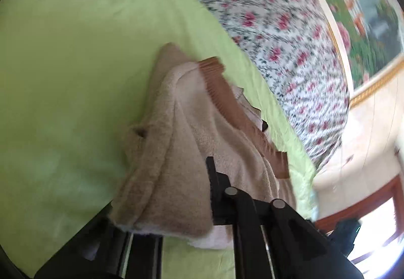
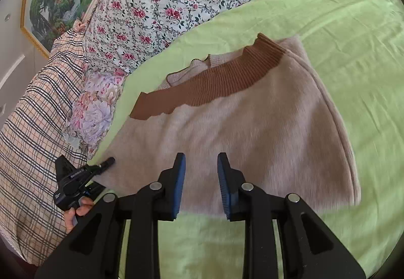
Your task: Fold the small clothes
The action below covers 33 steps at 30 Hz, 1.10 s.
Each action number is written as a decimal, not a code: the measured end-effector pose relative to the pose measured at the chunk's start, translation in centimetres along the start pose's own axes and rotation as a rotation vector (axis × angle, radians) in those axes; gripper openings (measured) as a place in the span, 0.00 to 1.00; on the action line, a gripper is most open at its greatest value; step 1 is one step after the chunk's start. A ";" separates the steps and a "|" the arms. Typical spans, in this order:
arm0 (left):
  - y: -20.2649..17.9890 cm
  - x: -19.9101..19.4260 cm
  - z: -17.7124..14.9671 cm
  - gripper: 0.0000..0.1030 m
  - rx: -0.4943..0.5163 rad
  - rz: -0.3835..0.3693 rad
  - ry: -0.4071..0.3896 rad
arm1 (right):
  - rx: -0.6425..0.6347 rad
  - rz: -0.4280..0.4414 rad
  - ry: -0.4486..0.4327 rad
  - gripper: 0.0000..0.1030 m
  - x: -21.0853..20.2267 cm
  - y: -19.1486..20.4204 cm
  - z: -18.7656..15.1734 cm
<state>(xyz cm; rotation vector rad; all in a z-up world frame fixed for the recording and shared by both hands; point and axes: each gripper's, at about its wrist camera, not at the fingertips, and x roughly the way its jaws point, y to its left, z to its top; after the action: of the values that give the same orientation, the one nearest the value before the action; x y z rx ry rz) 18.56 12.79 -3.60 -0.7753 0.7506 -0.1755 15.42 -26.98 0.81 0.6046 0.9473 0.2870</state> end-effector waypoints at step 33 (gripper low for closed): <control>-25.2 10.0 -12.6 0.08 0.648 -0.148 0.227 | -0.127 0.134 0.073 0.16 4.5 -1.0 13.4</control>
<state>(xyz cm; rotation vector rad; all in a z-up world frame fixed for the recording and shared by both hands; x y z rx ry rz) 20.44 -16.45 2.27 -0.1909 0.7876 -0.6151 29.03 -30.41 3.06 0.5441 0.9525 0.4884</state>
